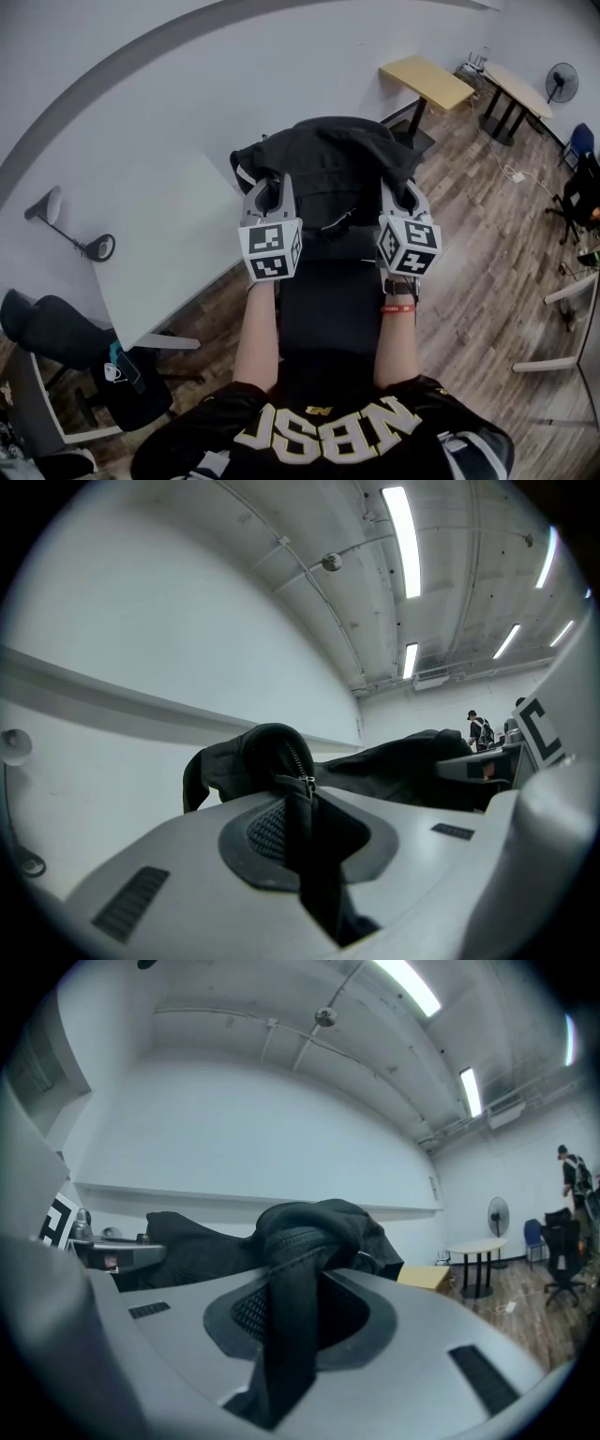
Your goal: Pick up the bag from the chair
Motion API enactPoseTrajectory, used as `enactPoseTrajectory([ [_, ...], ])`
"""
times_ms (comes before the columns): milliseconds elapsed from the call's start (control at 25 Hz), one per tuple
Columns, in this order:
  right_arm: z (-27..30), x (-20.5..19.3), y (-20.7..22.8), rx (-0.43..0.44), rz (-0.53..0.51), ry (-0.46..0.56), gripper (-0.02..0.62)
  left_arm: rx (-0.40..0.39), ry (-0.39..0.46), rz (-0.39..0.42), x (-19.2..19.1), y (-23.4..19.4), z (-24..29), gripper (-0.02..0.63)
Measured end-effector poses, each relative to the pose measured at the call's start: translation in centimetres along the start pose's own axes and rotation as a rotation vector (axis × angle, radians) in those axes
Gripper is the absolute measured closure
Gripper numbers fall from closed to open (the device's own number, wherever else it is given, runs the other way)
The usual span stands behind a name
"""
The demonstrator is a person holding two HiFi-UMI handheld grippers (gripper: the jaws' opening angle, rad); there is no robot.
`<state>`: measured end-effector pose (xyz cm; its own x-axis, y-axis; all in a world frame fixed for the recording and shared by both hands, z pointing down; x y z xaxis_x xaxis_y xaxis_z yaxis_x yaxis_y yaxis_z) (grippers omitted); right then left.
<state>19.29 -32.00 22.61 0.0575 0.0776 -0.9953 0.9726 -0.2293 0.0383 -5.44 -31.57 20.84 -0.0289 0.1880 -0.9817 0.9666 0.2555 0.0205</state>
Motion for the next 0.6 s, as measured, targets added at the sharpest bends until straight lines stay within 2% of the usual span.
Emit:
enactPoseTrajectory([
  [360, -0.6, -0.2, 0.4, 0.018, 0.005, -0.015, 0.509, 0.013, -0.001, 0.004, -0.1, 0.9, -0.4, 0.557],
  [600, -1.1, -0.7, 1.6, 0.028, 0.013, -0.015, 0.505, -0.005, -0.013, 0.004, -0.5, 2.2, -0.1, 0.557],
])
Point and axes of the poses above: the fingertips, and each gripper's own axes: z forward along the fingers, y to its right, x out of its top, the point moved 6 cm from there along -z, backward along the fingers, and after that the axes turned 5 degrees about y, right-handed, at the moved point
